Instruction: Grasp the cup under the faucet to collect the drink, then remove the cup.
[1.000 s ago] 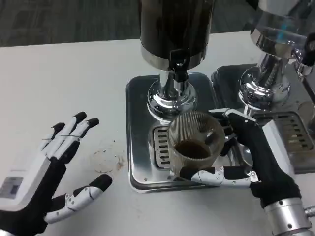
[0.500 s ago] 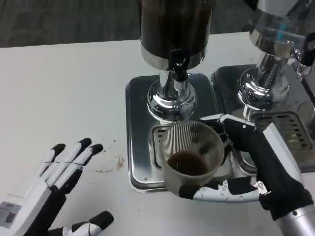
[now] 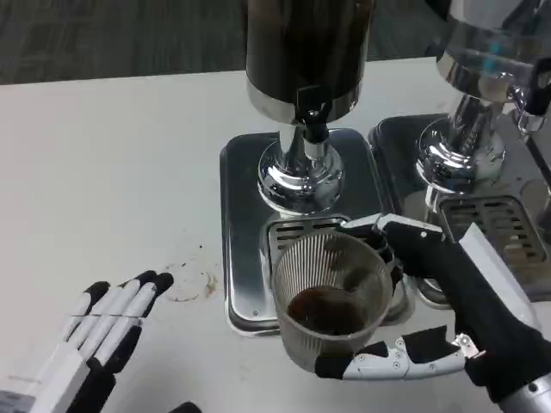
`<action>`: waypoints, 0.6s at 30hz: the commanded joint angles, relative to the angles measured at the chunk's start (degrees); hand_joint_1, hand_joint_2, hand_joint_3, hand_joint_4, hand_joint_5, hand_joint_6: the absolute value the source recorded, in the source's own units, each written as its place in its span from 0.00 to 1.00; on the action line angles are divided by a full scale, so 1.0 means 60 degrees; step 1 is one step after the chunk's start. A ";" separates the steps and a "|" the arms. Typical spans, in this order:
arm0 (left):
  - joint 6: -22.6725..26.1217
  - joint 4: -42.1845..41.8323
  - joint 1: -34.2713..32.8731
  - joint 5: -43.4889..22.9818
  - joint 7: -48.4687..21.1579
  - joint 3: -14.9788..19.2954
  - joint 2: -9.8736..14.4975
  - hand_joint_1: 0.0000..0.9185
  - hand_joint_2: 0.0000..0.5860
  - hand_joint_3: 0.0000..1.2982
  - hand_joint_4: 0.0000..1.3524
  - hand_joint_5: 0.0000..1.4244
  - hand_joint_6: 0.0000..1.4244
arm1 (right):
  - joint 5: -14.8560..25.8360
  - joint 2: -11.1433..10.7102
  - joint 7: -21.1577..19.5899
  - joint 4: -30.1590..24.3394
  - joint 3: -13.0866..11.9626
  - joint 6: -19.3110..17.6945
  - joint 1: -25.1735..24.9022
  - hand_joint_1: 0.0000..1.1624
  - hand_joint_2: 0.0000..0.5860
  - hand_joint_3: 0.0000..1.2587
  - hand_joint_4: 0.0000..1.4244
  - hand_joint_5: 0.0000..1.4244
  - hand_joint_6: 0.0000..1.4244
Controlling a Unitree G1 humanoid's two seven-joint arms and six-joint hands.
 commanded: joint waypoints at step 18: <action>0.0085 0.0041 -0.0223 -0.0197 -0.0138 -0.0149 -0.0152 0.00 0.27 0.03 0.00 0.04 0.00 | 0.0008 0.0066 0.0085 -0.0213 0.0126 -0.0161 -0.0093 0.88 0.19 0.54 0.55 0.55 0.61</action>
